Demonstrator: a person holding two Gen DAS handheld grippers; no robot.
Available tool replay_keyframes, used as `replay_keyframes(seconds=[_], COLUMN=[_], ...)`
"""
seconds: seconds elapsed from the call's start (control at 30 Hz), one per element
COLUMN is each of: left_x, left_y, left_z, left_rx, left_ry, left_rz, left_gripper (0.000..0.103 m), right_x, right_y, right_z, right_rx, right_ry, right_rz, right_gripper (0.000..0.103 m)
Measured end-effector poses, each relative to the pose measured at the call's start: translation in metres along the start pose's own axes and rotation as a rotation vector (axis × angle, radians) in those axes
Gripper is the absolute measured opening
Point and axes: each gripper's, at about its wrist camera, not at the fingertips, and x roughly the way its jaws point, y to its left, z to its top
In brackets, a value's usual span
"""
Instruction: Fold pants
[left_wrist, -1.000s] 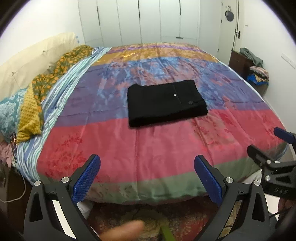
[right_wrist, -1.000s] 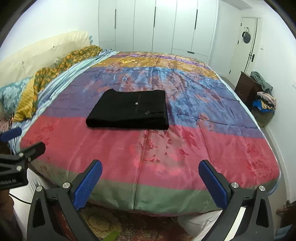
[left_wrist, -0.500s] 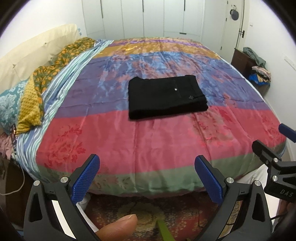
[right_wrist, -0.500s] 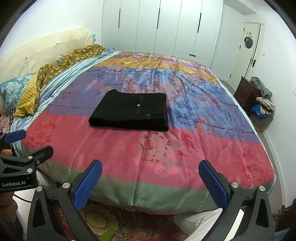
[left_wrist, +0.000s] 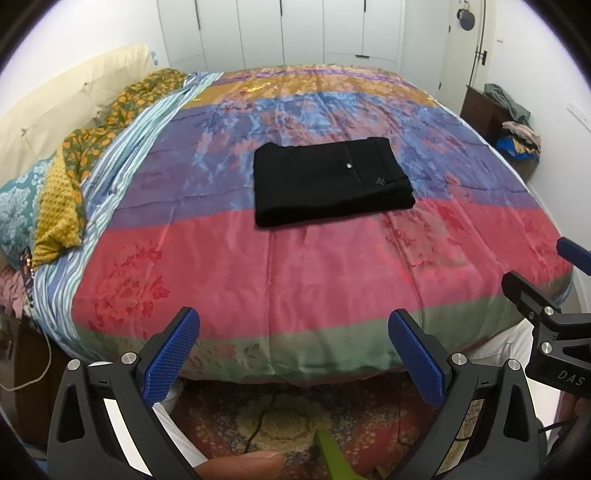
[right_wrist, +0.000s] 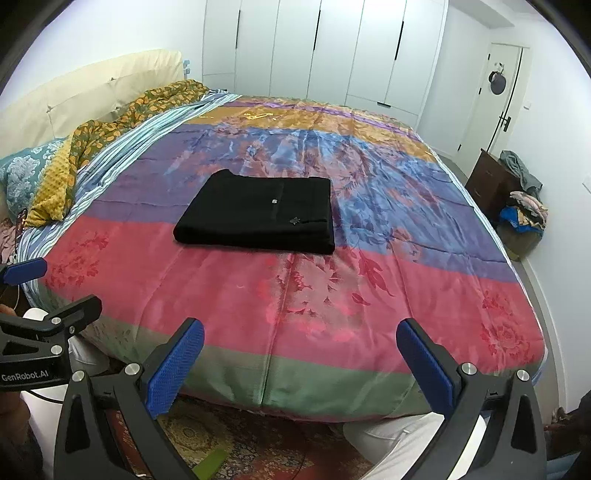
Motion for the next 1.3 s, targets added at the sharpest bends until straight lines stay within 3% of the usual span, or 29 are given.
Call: replay_keyframes(seconds=[0.53,0.67,0.77,0.8,0.9,1.0,1.07,1.3], left_x=[0.002,-0.001,-0.008,-0.011,-0.017,-0.018,-0.021,-0.021], left_y=[-0.001,0.003,0.007,0.008,0.006,0.001,0.003,0.0], left_z=[-0.002,0.002,0.006,0.007,0.011,0.015,0.015,0.015], left_rx=[0.011,-0.006,-0.029,-0.031,0.005,0.034,0.0,-0.004], left_ry=[0.004,-0.014,-0.081,-0.115,-0.155,-0.143,-0.133,-0.087], left_rz=[0.012,-0.009,-0.01,-0.024,-0.02,0.0,-0.037,-0.012], left_gripper=[0.102,0.102,0.102,0.103,0.103,0.103,0.103,0.102], right_x=[0.003,-0.015,-0.039,-0.04,-0.03,-0.019,-0.017,-0.016], right_y=[-0.001,-0.011,-0.013,-0.011,-0.008,-0.01,-0.008,-0.001], right_z=[-0.002,0.001,0.004,0.006,0.013,0.014,0.013,0.01], right_rx=[-0.016,0.04,0.052,0.038,0.009,0.061,0.068,0.021], right_ry=[0.003,-0.093,-0.221,-0.223,-0.165,-0.111,-0.102,-0.094], right_rz=[-0.034,-0.009,-0.066,-0.08,-0.016,-0.012,-0.017,-0.051], right_gripper=[0.103,0.103,0.103,0.103,0.103,0.103,0.103,0.103])
